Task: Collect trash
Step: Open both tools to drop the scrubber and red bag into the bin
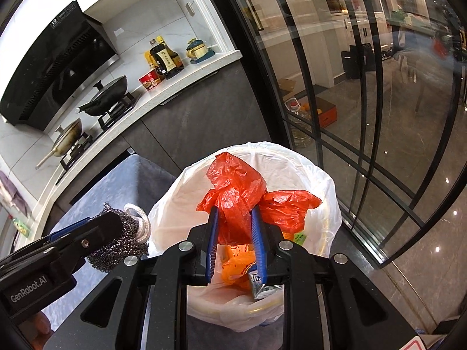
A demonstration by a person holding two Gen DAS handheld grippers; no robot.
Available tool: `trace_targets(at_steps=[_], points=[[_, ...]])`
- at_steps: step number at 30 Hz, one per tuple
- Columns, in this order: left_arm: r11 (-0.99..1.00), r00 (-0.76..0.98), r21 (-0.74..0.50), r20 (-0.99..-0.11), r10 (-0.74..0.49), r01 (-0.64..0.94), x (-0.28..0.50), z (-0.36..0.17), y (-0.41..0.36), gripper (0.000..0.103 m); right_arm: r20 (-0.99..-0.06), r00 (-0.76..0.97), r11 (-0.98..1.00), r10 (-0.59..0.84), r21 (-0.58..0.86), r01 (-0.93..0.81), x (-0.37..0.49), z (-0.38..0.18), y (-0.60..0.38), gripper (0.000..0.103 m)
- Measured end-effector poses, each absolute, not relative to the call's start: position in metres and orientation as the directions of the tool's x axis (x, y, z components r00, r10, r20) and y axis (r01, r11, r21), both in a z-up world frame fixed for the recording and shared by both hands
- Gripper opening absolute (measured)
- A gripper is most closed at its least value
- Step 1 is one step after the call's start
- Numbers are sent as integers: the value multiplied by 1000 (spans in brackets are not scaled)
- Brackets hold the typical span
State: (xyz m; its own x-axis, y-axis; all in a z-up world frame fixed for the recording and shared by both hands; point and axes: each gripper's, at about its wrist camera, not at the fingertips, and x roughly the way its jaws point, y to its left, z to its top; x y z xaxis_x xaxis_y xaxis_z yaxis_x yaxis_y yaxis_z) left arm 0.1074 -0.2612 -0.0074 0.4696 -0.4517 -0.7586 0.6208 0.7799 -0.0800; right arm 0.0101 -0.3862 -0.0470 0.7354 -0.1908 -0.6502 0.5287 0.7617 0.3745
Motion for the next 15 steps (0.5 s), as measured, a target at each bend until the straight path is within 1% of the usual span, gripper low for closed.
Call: trace_targets(at_steps=[11, 13, 15], points=[[778, 470, -75, -759, -450, 624, 111, -11, -273, 53, -643, 735, 755, -214, 369, 542, 8, -45, -391, 23], [779, 477, -69, -756, -449, 623, 111, -11, -273, 61, -643, 735, 753, -215, 371, 544, 8, -45, -392, 23], [783, 488, -62, -751, -446, 619, 111, -10, -274, 66, -643, 735, 755, -214, 369, 543, 9, -45, -392, 23]])
